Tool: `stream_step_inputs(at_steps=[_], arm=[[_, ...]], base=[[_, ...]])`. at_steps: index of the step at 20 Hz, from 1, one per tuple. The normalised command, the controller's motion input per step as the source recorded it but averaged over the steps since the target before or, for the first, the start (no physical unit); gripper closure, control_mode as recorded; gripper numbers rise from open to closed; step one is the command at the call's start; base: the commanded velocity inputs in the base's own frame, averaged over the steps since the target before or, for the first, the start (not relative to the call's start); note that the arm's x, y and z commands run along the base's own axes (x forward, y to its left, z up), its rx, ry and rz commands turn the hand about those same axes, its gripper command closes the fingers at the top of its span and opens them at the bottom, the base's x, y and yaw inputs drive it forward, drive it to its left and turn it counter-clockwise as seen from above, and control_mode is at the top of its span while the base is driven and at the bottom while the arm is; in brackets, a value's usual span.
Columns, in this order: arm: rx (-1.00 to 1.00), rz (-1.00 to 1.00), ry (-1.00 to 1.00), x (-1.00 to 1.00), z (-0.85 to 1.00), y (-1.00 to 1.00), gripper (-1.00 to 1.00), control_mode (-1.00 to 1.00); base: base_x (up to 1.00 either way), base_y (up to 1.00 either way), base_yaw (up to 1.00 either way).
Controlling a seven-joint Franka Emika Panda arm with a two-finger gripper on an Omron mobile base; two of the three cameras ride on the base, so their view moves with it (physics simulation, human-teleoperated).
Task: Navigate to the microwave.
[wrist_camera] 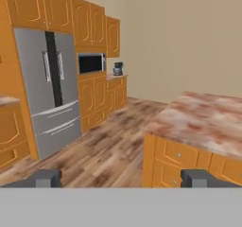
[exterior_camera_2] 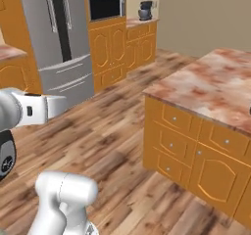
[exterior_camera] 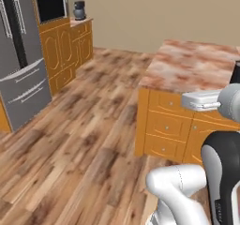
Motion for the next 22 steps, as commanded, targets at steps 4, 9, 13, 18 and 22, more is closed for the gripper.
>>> stream_step_inputs(at_steps=[4,9,13,18,22], arm=[[0.00,0.00,0.00,0.00,0.00,0.00,-1.00,1.00],[0.00,0.00,0.00,0.00,0.00,0.00,-1.00,1.00],[0.00,0.00,0.00,0.00,0.00,0.00,-1.00,1.00],[0.00,0.00,0.00,0.00,0.00,0.00,-1.00,1.00],[0.00,0.00,0.00,0.00,0.00,0.00,-1.00,1.00]], base=[[1.00,1.00,-0.36],[1.00,1.00,-0.38],[1.00,1.00,-0.34],[1.00,1.00,-0.09],[1.00,0.89,0.03]])
